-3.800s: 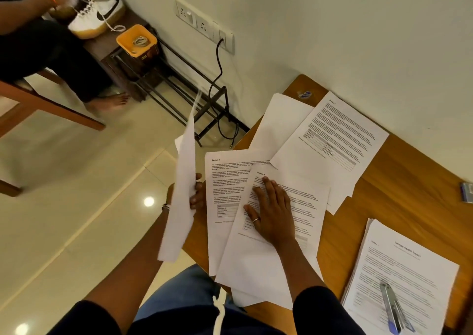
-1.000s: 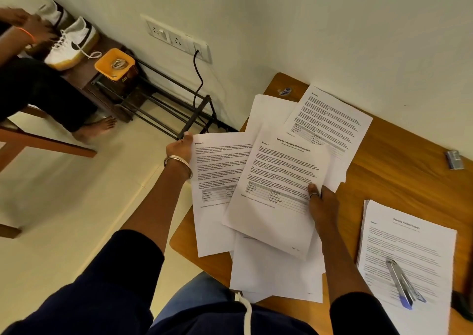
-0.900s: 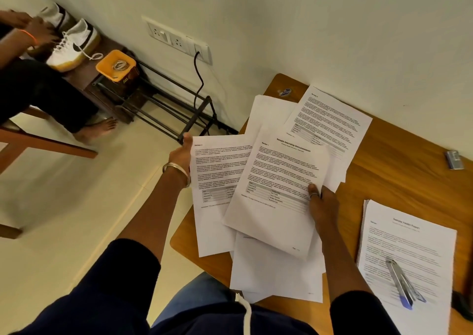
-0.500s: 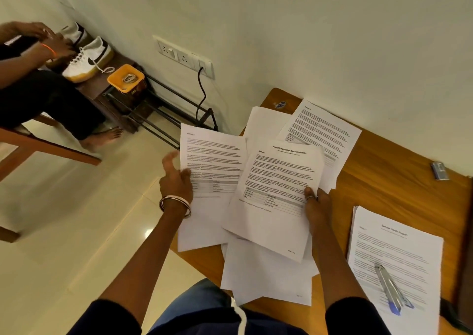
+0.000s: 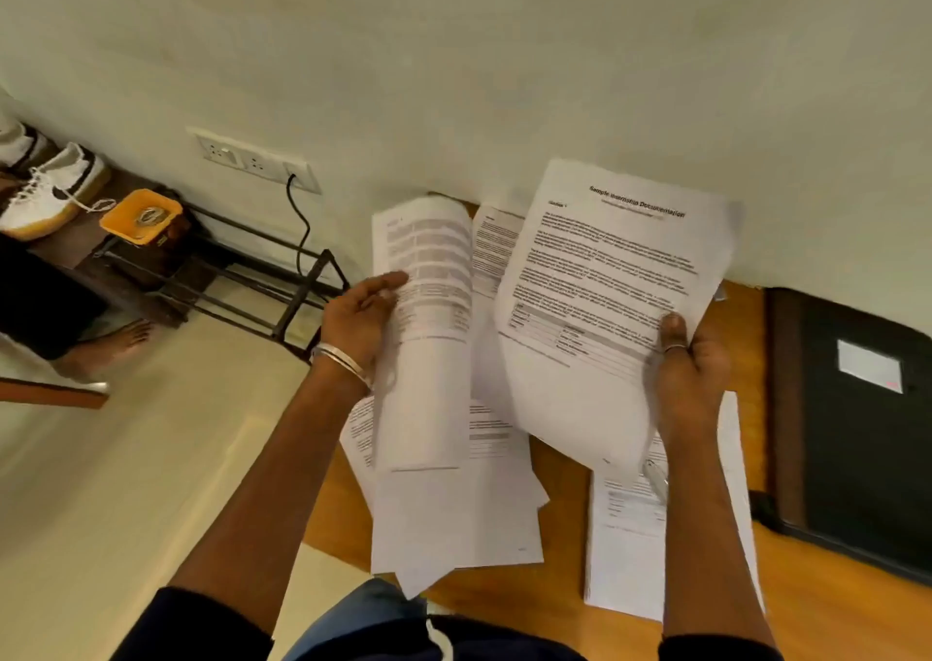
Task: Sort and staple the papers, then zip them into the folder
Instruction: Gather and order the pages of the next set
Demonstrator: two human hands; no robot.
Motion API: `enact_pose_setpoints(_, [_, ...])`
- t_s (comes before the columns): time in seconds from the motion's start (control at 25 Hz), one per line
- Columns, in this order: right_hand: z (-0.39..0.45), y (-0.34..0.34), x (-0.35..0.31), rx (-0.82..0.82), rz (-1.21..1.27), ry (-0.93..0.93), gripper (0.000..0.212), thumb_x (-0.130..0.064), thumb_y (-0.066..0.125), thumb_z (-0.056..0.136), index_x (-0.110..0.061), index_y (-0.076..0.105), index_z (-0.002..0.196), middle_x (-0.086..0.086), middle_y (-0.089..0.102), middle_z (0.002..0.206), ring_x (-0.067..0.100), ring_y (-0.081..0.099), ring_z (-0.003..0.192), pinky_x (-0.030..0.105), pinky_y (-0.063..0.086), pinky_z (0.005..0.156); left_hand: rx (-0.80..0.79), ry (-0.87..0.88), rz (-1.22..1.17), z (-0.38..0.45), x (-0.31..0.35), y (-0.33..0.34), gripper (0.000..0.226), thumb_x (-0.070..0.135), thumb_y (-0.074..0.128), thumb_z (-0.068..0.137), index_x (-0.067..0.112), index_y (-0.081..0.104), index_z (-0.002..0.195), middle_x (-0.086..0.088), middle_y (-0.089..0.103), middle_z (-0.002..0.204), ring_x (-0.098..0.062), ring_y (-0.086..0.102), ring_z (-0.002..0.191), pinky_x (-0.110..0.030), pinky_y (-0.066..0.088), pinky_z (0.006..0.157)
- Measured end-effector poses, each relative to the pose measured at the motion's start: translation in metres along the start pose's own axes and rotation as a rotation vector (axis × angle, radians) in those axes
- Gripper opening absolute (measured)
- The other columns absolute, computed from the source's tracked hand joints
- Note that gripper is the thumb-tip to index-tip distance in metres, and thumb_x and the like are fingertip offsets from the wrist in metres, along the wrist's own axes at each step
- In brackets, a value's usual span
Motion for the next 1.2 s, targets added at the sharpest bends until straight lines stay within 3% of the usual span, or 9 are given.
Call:
enact_pose_setpoints(0.12, [-0.005, -0.024, -0.021, 0.044, -0.026, -0.078, 0.011, -0.033, 0.05, 0.098, -0.031, 0.061, 0.101, -0.005, 0.068, 0.107, 0.016, 0.066, 0.101, 0.044, 0.054, 0.089, -0.038, -0.218, 0.187, -0.004, -0.079, -0.009, 0.022, -0.007, 0.047, 0.091, 0.004, 0.065, 0.086, 0.001, 0.07, 0.089, -0.022, 0.055, 0.098, -0.015, 0.049, 0.079])
enact_pose_setpoints(0.24, [-0.014, -0.038, -0.037, 0.068, -0.115, -0.109, 0.012, -0.035, 0.049, 0.098, -0.027, 0.058, 0.102, -0.007, 0.067, 0.103, 0.017, 0.066, 0.099, 0.046, 0.055, 0.086, -0.086, -0.181, 0.542, -0.017, -0.125, -0.017, 0.023, -0.009, 0.05, 0.088, 0.004, 0.069, 0.089, -0.012, 0.067, 0.107, -0.024, 0.058, 0.098, -0.03, 0.046, 0.092])
enact_pose_setpoints(0.4, [-0.019, -0.018, -0.032, -0.031, 0.012, -0.039, 0.018, -0.03, 0.052, 0.097, -0.019, 0.063, 0.108, -0.003, 0.07, 0.109, 0.017, 0.068, 0.099, 0.035, 0.057, 0.081, -0.128, -0.188, 0.632, -0.021, -0.139, -0.019, 0.024, -0.003, 0.049, 0.091, 0.008, 0.069, 0.099, -0.011, 0.062, 0.119, -0.03, 0.056, 0.107, -0.027, 0.044, 0.09])
enact_pose_setpoints(0.6, [-0.048, 0.064, 0.081, -0.289, -0.404, 0.18, 0.04, -0.045, 0.051, 0.094, -0.016, 0.061, 0.121, 0.006, 0.067, 0.113, 0.029, 0.061, 0.109, 0.04, 0.049, 0.093, -0.191, -0.292, 0.428, -0.014, -0.146, -0.023, 0.021, 0.007, 0.046, 0.096, 0.006, 0.066, 0.103, -0.013, 0.062, 0.12, -0.032, 0.056, 0.111, -0.034, 0.044, 0.097])
enact_pose_setpoints(0.68, [-0.07, 0.088, 0.105, -0.388, -0.538, 0.182, 0.039, -0.037, 0.048, 0.098, -0.009, 0.057, 0.124, 0.009, 0.063, 0.12, 0.027, 0.058, 0.11, 0.024, 0.044, 0.09, -0.167, -0.413, 0.205, -0.012, -0.148, -0.028, 0.024, 0.029, 0.048, 0.096, 0.014, 0.068, 0.097, -0.012, 0.068, 0.108, -0.033, 0.063, 0.101, -0.048, 0.048, 0.095])
enact_pose_setpoints(0.76, [-0.084, 0.094, 0.119, -0.398, -0.546, 0.22, 0.032, -0.026, 0.047, 0.099, -0.004, 0.057, 0.12, 0.011, 0.065, 0.115, 0.019, 0.062, 0.095, 0.004, 0.042, 0.068, -0.171, -0.483, 0.117, -0.017, -0.144, -0.026, 0.028, 0.042, 0.053, 0.091, 0.018, 0.068, 0.094, -0.01, 0.071, 0.099, -0.032, 0.066, 0.093, -0.05, 0.052, 0.088])
enact_pose_setpoints(0.92, [-0.086, 0.096, 0.113, -0.318, -0.531, 0.171, 0.032, -0.029, 0.053, 0.096, -0.007, 0.056, 0.119, 0.006, 0.066, 0.113, 0.006, 0.057, 0.083, 0.002, 0.042, 0.054, -0.299, -0.257, 0.578, -0.016, -0.126, -0.013, 0.034, 0.022, 0.068, 0.083, 0.013, 0.057, 0.114, -0.007, 0.065, 0.111, -0.028, 0.063, 0.099, -0.043, 0.052, 0.089])
enact_pose_setpoints(1.04, [-0.075, 0.085, 0.1, -0.214, -0.396, 0.23, 0.031, -0.034, 0.062, 0.09, -0.015, 0.052, 0.111, -0.012, 0.061, 0.094, 0.011, 0.064, 0.087, 0.004, 0.042, 0.051, -0.359, 0.0, 0.639, -0.017, -0.086, 0.014, 0.062, 0.013, 0.061, 0.088, 0.028, 0.03, 0.14, -0.003, 0.059, 0.119, -0.021, 0.061, 0.094, -0.025, 0.052, 0.076])
enact_pose_setpoints(1.2, [-0.064, 0.076, 0.102, -0.222, 0.042, 0.309, 0.06, -0.041, 0.077, 0.074, -0.026, 0.051, 0.126, -0.01, 0.067, 0.117, 0.012, 0.066, 0.104, 0.034, 0.058, 0.083, -0.611, 0.216, 0.41, -0.034, -0.038, 0.061, 0.09, 0.016, 0.061, 0.085, 0.058, 0.001, 0.138, 0.002, 0.05, 0.137, -0.016, 0.064, 0.1, -0.025, 0.056, 0.076])
Point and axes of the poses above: each hand's wrist, its own z-axis towards the middle knuckle, its own y-axis out of the palm, x = y × z, the point moved 8 cm from there along z, towards the middle knuckle
